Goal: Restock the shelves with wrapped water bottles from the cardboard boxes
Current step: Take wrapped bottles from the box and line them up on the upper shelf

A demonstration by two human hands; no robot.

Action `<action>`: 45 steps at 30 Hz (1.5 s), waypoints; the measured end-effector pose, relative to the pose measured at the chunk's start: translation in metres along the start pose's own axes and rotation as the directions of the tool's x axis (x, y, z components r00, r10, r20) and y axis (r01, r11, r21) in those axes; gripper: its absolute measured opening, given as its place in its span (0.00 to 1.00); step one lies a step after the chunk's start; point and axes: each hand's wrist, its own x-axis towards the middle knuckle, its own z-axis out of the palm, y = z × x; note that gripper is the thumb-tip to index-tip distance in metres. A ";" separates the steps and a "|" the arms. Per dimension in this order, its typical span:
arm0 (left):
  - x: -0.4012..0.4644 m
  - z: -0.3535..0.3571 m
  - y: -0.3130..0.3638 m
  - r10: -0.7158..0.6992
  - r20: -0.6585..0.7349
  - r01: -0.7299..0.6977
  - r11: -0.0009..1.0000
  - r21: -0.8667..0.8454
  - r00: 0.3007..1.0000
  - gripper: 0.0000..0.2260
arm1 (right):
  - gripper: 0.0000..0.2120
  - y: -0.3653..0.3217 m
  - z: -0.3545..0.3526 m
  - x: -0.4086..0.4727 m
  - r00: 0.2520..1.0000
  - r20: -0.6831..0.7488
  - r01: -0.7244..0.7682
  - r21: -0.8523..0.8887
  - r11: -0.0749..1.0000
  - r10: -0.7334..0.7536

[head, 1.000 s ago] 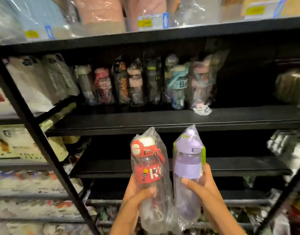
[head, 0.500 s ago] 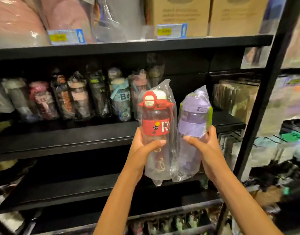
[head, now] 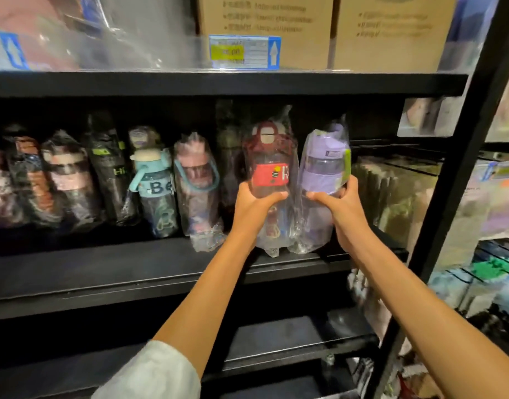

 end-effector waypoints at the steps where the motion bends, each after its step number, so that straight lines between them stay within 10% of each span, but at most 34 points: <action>1: 0.011 0.006 -0.006 -0.032 -0.013 0.033 0.999 0.019 0.999 0.20 | 0.38 0.009 -0.001 0.011 1.000 -0.001 0.000 -0.012 1.000 0.000; 7: 0.063 0.028 -0.045 -0.344 -0.107 0.340 0.939 -0.058 0.933 0.15 | 0.39 0.055 0.005 0.074 0.999 -0.032 -0.032 0.002 0.999 0.032; 10: 0.087 0.038 -0.052 -0.166 -0.060 0.172 0.978 0.117 0.984 0.27 | 0.21 0.070 0.014 0.105 0.997 -0.072 -0.038 0.019 0.999 0.039; 14: 0.118 0.055 -0.055 0.153 -0.242 -0.113 0.979 0.170 0.958 0.31 | 0.24 0.078 0.019 0.138 0.999 -0.045 -0.006 -0.004 1.000 0.006; 45: 0.216 0.066 -0.121 0.336 -0.304 -0.253 0.926 0.282 0.892 0.33 | 0.42 0.129 0.049 0.218 0.999 0.053 -0.020 0.176 0.984 0.011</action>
